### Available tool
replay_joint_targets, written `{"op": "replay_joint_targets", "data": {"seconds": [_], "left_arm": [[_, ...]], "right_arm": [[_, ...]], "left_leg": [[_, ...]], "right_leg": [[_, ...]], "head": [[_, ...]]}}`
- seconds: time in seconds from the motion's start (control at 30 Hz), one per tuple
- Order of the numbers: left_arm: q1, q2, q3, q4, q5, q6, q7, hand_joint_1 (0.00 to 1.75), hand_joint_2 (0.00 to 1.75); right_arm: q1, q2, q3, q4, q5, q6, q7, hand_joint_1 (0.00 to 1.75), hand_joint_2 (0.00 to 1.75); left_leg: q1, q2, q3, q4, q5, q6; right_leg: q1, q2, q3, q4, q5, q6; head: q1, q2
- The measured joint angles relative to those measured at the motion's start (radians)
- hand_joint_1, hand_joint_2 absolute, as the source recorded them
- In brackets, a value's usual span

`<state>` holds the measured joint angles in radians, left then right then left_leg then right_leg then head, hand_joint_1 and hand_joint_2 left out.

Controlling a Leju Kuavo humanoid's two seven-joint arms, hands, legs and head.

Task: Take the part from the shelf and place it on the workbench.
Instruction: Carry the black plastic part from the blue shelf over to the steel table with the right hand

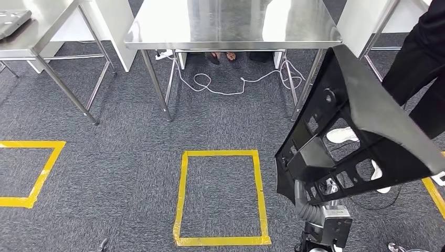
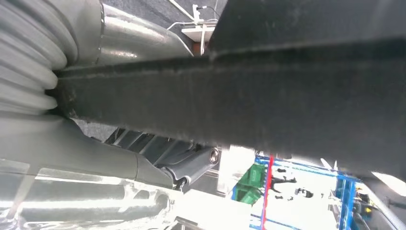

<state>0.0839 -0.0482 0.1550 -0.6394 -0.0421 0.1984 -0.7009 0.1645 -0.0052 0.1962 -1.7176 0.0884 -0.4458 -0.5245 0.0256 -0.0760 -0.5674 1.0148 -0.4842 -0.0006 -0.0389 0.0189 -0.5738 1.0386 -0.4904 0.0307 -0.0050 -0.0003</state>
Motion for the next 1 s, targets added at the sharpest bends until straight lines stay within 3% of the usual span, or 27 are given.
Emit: {"op": "replay_joint_targets", "data": {"seconds": [0.07, 0.1, 0.13, 0.2, 0.23, 0.27, 0.33, 0.4, 0.5, 0.57, 0.63, 0.7, 0.73, 0.77, 0.8, 0.87, 0.93, 1.0], "left_arm": [[0.001, -0.001, 0.000, 0.000, 0.000, 0.002, 0.000, 0.00, 1.75], [0.001, -0.001, 0.000, 0.000, 0.000, 0.002, 0.000, 0.00, 1.75], [0.001, -0.001, 0.000, 0.000, 0.000, 0.002, 0.000, 0.00, 1.75], [0.001, -0.001, 0.000, 0.000, -0.001, 0.003, 0.000, 0.00, 1.75], [0.001, -0.001, 0.000, 0.000, -0.001, 0.003, 0.000, 0.00, 1.75], [0.001, -0.001, 0.000, 0.000, -0.001, 0.003, 0.000, 0.00, 1.75], [0.001, -0.001, 0.000, 0.000, -0.001, 0.003, 0.000, 0.00, 1.75], [-0.001, -0.001, 0.000, 0.000, -0.002, 0.003, 0.000, 0.00, 1.75], [-0.003, 0.000, 0.001, 0.000, -0.002, 0.005, 0.000, 0.00, 1.75], [-0.002, -0.001, 0.002, 0.000, -0.002, 0.006, 0.000, 0.00, 1.75], [-0.003, -0.003, 0.003, 0.000, -0.002, 0.006, -0.001, 0.00, 1.75], [-0.005, -0.004, 0.004, 0.000, -0.002, 0.006, 0.000, 0.00, 1.75], [-0.005, -0.004, 0.004, 0.000, -0.002, 0.006, 0.000, 0.00, 1.75], [-0.004, -0.004, 0.004, 0.000, -0.002, 0.006, 0.000, 0.00, 1.75], [-0.003, -0.004, 0.005, 0.000, -0.002, 0.006, 0.000, 0.00, 1.75], [-0.003, -0.005, 0.005, 0.000, -0.002, 0.006, 0.000, 0.00, 1.75], [-0.003, -0.005, 0.005, 0.000, -0.002, 0.006, 0.000, 0.00, 1.75], [-0.003, -0.005, 0.005, 0.000, -0.002, 0.006, 0.000, 0.00, 1.75]], "right_arm": [[0.003, 0.005, -0.003, -0.004, -0.001, 0.003, 0.001, 1.75, 1.75], [0.004, 0.008, -0.006, -0.007, -0.003, 0.005, 0.000, 1.75, 1.75], [0.005, 0.010, -0.009, -0.010, -0.005, 0.007, 0.000, 1.75, 1.75], [0.008, 0.012, -0.018, -0.012, -0.009, 0.012, 0.000, 1.75, 1.75], [0.009, 0.013, -0.021, -0.012, -0.011, 0.014, 0.000, 1.75, 1.75], [0.010, 0.013, -0.024, -0.012, -0.012, 0.015, 0.000, 1.75, 1.75], [0.011, 0.014, -0.028, -0.014, -0.013, 0.016, 0.000, 1.75, 1.75], [0.012, 0.016, -0.032, -0.017, -0.012, 0.018, -0.002, 1.75, 1.75], [0.016, 0.026, -0.038, -0.022, -0.002, 0.029, -0.004, 1.75, 1.75], [0.017, 0.031, -0.041, -0.027, 0.009, 0.038, -0.003, 1.75, 1.75], [0.017, 0.033, -0.043, -0.031, 0.015, 0.041, -0.003, 1.75, 1.75], [0.020, 0.034, -0.045, -0.031, 0.017, 0.043, -0.002, 1.75, 1.75], [0.023, 0.034, -0.046, -0.031, 0.017, 0.043, -0.001, 1.75, 1.75], [0.024, 0.034, -0.047, -0.031, 0.017, 0.044, -0.001, 1.75, 1.75], [0.025, 0.034, -0.048, -0.031, 0.017, 0.044, -0.001, 1.75, 1.75], [0.024, 0.035, -0.049, -0.031, 0.017, 0.045, -0.001, 1.75, 1.75], [0.024, 0.037, -0.050, -0.032, 0.017, 0.046, 0.000, 1.75, 1.75], [0.024, 0.038, -0.051, -0.033, 0.017, 0.047, 0.000, 1.75, 1.75]], "left_leg": [[0.005, 0.023, -0.010, 0.027, -0.014, -0.005], [0.005, 0.041, -0.031, 0.070, -0.034, -0.008], [0.005, 0.058, -0.064, 0.131, -0.059, -0.011], [0.004, 0.072, -0.145, 0.263, -0.104, -0.012], [0.004, 0.073, -0.170, 0.294, -0.102, -0.009], [0.003, 0.073, -0.178, 0.290, -0.083, -0.005], [-0.003, 0.075, -0.136, 0.177, -0.004, 0.013], [-0.015, 0.083, -0.083, 0.063, 0.042, 0.031], [-0.029, 0.085, -0.063, 0.026, 0.038, 0.042], [-0.026, 0.079, -0.041, -0.001, 0.042, 0.047], [-0.021, 0.074, -0.017, -0.024, 0.044, 0.052], [-0.022, 0.069, -0.006, -0.027, 0.035, 0.057], [-0.023, 0.065, -0.001, -0.027, 0.030, 0.057], [-0.023, 0.061, 0.005, -0.027, 0.024, 0.056], [-0.022, 0.057, 0.013, -0.026, 0.017, 0.053], [-0.024, 0.051, 0.030, -0.023, 0.001, 0.044], [-0.029, 0.047, 0.039, -0.015, -0.018, 0.033], [-0.029, 0.046, 0.042, -0.011, -0.030, 0.025]], "right_leg": [[0.001, -0.003, 0.005, -0.001, -0.002, -0.012], [0.002, -0.006, 0.009, -0.001, -0.005, -0.017], [0.004, -0.010, 0.012, -0.001, -0.008, -0.021], [0.010, -0.018, 0.017, -0.001, -0.014, -0.030], [0.014, -0.021, 0.020, -0.001, -0.018, -0.034], [0.016, -0.023, 0.024, -0.001, -0.021, -0.036], [0.020, -0.025, 0.037, -0.002, -0.031, -0.038], [0.025, -0.026, 0.047, -0.004, -0.040, -0.032], [0.025, -0.031, 0.056, -0.015, -0.047, -0.018], [0.027, -0.034, 0.055, -0.006, -0.055, -0.011], [0.028, -0.031, 0.014, 0.076, -0.084, -0.014], [0.026, -0.025, -0.067, 0.205, -0.122, -0.016], [0.025, -0.024, -0.101, 0.248, -0.127, -0.012], [0.024, -0.023, -0.118, 0.255, -0.116, -0.003], [0.021, -0.023, -0.115, 0.226, -0.088, 0.008], [0.014, -0.023, -0.071, 0.099, -0.016, 0.030], [0.009, -0.021, -0.032, 0.007, 0.022, 0.025], [0.011, -0.018, -0.020, -0.009, 0.023, 0.005]], "head": [[-0.002, 0.000], [-0.004, 0.000], [-0.004, 0.000], [-0.005, 0.000], [-0.005, 0.000], [-0.005, 0.000], [-0.005, 0.000], [-0.004, 0.000], [-0.004, 0.000], [-0.003, 0.000], [0.000, 0.000], [0.000, 0.000], [0.000, 0.000], [0.000, 0.000], [0.000, 0.000], [0.002, 0.000], [0.002, 0.000], [-0.002, 0.000]]}}
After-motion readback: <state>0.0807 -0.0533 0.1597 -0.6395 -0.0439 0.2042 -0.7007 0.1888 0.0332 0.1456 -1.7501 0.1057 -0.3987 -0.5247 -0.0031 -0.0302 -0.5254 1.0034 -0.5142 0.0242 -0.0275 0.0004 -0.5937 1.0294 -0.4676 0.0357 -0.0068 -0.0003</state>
